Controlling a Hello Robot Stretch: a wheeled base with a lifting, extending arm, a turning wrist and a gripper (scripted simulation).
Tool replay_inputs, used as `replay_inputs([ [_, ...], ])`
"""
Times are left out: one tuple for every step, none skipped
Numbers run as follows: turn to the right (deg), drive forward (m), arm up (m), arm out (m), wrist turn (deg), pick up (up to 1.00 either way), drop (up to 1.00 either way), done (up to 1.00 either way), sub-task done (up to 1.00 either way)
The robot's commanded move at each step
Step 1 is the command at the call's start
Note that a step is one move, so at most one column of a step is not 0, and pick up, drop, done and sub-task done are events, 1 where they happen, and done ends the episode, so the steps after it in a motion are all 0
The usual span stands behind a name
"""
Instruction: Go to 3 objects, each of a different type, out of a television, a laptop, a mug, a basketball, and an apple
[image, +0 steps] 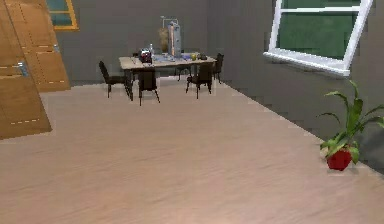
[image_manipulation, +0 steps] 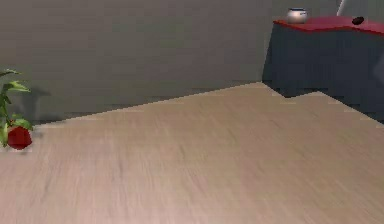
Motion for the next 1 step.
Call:
replay_inputs([
  [0.0,1.00,0.00,0.00,0.0,0.00,0.00,0.00,0.00],
])
